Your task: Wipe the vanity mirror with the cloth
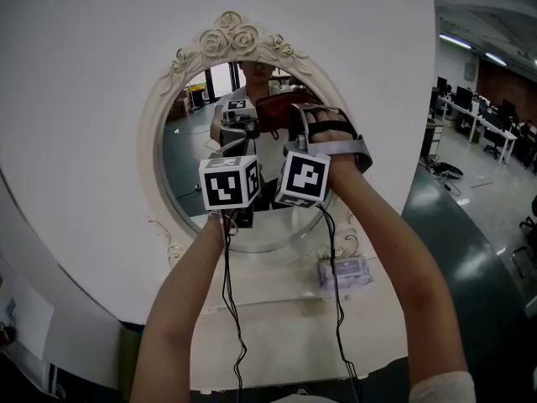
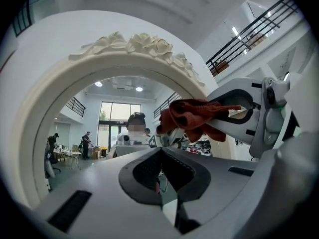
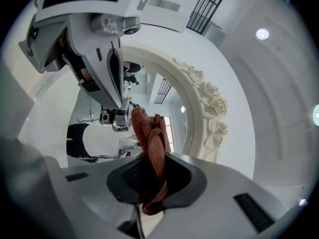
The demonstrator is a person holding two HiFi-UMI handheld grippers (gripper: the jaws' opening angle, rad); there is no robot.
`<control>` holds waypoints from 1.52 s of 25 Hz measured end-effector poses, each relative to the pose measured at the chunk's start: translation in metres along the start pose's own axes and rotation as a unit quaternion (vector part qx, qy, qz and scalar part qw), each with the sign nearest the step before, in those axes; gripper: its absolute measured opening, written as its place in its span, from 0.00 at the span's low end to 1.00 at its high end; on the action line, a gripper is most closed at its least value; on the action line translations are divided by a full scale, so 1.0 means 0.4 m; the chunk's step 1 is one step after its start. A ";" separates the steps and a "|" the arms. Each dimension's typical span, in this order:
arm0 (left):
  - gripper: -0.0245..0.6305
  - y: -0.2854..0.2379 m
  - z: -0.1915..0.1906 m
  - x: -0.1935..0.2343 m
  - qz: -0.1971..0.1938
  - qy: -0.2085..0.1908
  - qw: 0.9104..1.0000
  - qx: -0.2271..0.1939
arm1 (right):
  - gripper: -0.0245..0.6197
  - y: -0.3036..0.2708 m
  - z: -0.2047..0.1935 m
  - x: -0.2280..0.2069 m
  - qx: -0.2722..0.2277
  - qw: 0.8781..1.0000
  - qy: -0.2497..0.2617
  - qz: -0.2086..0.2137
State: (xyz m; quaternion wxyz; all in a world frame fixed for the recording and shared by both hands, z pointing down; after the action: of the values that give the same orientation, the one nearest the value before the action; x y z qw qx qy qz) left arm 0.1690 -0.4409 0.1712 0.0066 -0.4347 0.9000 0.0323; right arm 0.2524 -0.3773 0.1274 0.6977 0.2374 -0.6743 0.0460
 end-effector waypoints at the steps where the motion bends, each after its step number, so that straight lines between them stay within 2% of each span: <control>1: 0.05 -0.001 -0.015 -0.001 -0.001 0.004 1.000 0.003 | 0.14 0.003 -0.005 0.012 0.002 1.000 0.001 0.004; 9: 0.05 -0.006 -0.134 -0.012 -0.004 0.029 0.999 0.033 | 0.14 0.026 -0.046 0.121 0.018 0.999 -0.007 0.044; 14: 0.05 0.003 -0.223 -0.023 -0.009 0.018 0.998 0.061 | 0.14 0.047 -0.055 0.186 0.023 0.997 -0.006 0.070; 21: 0.05 0.021 -0.322 -0.027 -0.010 0.028 0.996 0.080 | 0.14 0.075 -0.076 0.282 0.034 0.994 -0.012 0.103; 30: 0.05 0.047 -0.457 -0.052 -0.017 0.044 0.991 0.126 | 0.14 0.127 -0.089 0.447 0.042 0.986 -0.020 0.159; 38: 0.05 0.070 -0.585 -0.061 -0.015 0.059 0.984 0.169 | 0.14 0.171 -0.091 0.605 0.048 0.974 -0.043 0.215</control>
State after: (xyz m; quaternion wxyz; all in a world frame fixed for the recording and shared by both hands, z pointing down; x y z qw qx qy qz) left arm 0.1660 -0.4195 0.4071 0.0273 -0.4418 0.8848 -0.1457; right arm 0.2804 -0.3646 0.3795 0.6293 0.1216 -0.7362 0.2171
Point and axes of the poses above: the fingertips, and each gripper's own axes: y backward along the fingers, x to its left, z out of its top, the point moved 5 cm from there along y, backward along the fingers, and after that the axes turned 2 degrees about y, right-handed, at the moved point
